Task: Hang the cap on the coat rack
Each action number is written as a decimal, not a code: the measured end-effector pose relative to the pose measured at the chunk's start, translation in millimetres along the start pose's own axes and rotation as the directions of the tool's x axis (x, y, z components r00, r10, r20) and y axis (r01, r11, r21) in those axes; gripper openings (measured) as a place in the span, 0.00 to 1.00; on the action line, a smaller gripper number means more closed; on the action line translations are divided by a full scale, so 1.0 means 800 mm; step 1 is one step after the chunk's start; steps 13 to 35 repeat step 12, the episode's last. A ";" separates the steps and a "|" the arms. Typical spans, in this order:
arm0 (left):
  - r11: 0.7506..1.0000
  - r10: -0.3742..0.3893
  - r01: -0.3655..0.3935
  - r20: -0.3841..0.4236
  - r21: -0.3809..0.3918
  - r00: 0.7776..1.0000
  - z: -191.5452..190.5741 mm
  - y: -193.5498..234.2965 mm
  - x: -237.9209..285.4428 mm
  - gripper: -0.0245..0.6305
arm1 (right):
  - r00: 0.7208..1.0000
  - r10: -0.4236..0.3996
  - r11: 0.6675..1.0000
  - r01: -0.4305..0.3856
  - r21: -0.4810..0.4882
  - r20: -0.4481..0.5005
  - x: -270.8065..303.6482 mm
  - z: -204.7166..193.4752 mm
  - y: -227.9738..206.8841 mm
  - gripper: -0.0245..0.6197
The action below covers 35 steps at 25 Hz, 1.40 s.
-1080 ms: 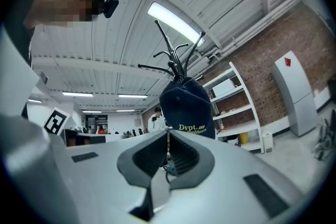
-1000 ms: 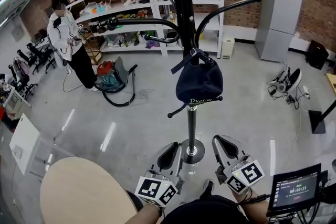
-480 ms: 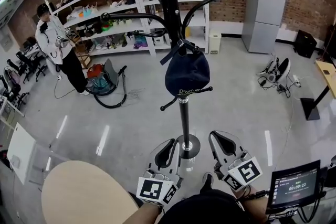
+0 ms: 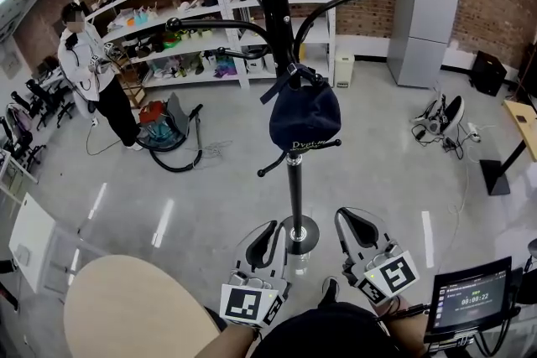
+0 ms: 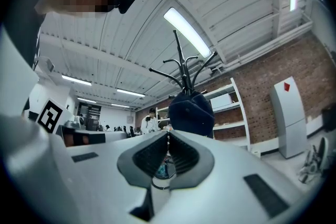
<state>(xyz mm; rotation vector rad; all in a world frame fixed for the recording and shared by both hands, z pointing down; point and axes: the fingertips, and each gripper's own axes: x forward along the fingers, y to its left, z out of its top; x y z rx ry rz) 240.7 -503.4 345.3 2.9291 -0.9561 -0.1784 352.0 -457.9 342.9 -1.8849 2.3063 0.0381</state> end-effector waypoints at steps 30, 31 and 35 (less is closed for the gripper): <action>1.000 0.014 -0.014 0.006 -0.017 1.000 -0.003 0.011 0.030 0.11 | 1.000 0.009 1.000 -0.009 0.008 -0.005 0.018 -0.002 -0.020 0.06; 1.000 0.014 -0.014 0.006 -0.017 1.000 -0.003 0.011 0.030 0.11 | 1.000 0.009 1.000 -0.009 0.008 -0.005 0.018 -0.002 -0.020 0.06; 1.000 0.014 -0.014 0.006 -0.017 1.000 -0.003 0.011 0.030 0.11 | 1.000 0.009 1.000 -0.009 0.008 -0.005 0.018 -0.002 -0.020 0.06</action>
